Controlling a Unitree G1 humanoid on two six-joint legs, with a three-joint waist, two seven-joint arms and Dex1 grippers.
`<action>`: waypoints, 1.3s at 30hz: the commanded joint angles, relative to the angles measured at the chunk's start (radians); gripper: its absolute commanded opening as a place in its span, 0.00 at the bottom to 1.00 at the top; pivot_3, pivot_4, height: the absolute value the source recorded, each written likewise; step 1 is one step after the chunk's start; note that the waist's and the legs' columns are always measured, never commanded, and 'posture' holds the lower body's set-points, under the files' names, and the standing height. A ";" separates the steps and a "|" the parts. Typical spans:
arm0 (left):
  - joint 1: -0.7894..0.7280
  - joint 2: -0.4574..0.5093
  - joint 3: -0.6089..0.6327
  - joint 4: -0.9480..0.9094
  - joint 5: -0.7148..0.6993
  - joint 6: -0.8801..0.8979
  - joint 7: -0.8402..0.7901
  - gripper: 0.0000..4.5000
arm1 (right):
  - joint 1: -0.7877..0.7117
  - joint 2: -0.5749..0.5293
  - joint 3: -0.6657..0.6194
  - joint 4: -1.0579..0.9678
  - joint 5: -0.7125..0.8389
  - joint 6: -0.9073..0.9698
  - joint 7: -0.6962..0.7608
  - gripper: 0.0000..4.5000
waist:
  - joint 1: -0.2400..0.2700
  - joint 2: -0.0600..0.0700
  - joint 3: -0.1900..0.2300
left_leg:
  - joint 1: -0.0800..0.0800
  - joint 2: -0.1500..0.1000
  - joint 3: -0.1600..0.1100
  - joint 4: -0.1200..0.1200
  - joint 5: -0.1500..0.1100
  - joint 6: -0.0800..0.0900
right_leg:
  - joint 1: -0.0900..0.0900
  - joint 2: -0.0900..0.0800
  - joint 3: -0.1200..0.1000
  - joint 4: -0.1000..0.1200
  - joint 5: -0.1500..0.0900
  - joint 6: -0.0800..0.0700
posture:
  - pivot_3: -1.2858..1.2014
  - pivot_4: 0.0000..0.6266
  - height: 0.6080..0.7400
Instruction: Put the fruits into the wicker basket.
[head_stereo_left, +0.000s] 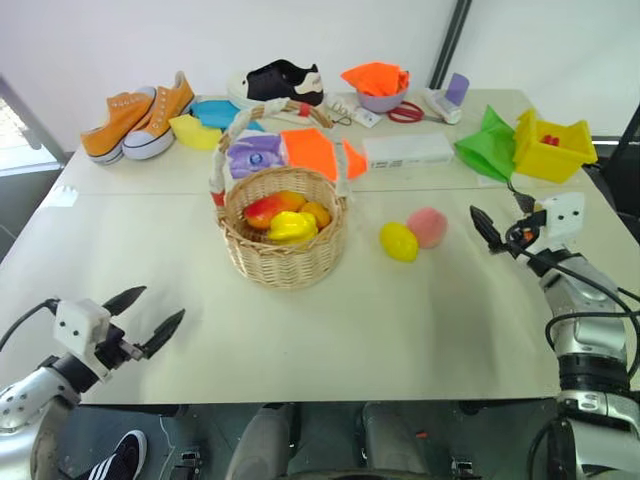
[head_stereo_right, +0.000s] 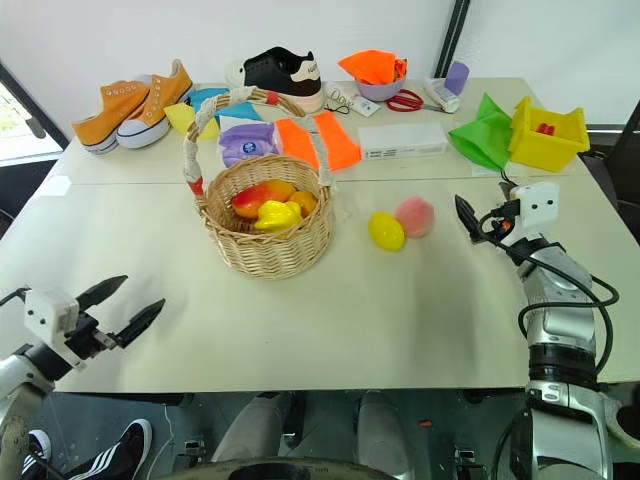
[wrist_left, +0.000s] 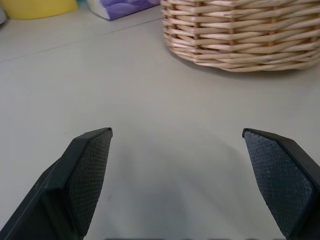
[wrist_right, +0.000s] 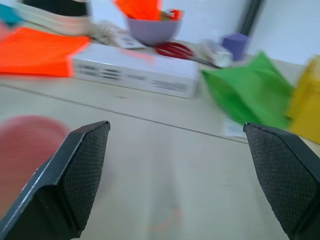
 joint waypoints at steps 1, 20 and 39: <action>0.001 -0.013 0.016 -0.026 -0.010 -0.030 0.000 1.00 | -0.030 -0.024 -0.027 0.051 -0.019 -0.048 -0.033 0.99 | 0.001 0.000 0.000 | 0.000 0.000 0.000 0.000 0.000 0.000 | 0.000 0.000 0.000 0.000 0.000 0.000 | 0.52 0.24 1.00; -0.065 -0.008 0.002 0.028 -0.025 -0.055 -0.070 1.00 | 0.012 -0.025 -0.025 0.006 -0.008 -0.056 -0.013 0.99 | -0.003 0.000 0.000 | 0.000 0.000 0.000 0.000 0.001 0.002 | 0.001 0.000 0.000 0.000 0.000 0.000 | 0.52 0.24 1.00; -0.057 0.045 -0.044 -0.231 -0.182 0.082 -0.182 1.00 | 0.107 -0.138 0.104 -0.493 0.152 0.447 0.191 0.99 | -0.008 0.002 0.001 | -0.001 0.002 0.001 0.000 -0.001 0.000 | 0.000 0.000 0.001 -0.002 -0.001 -0.001 | 0.52 0.24 1.00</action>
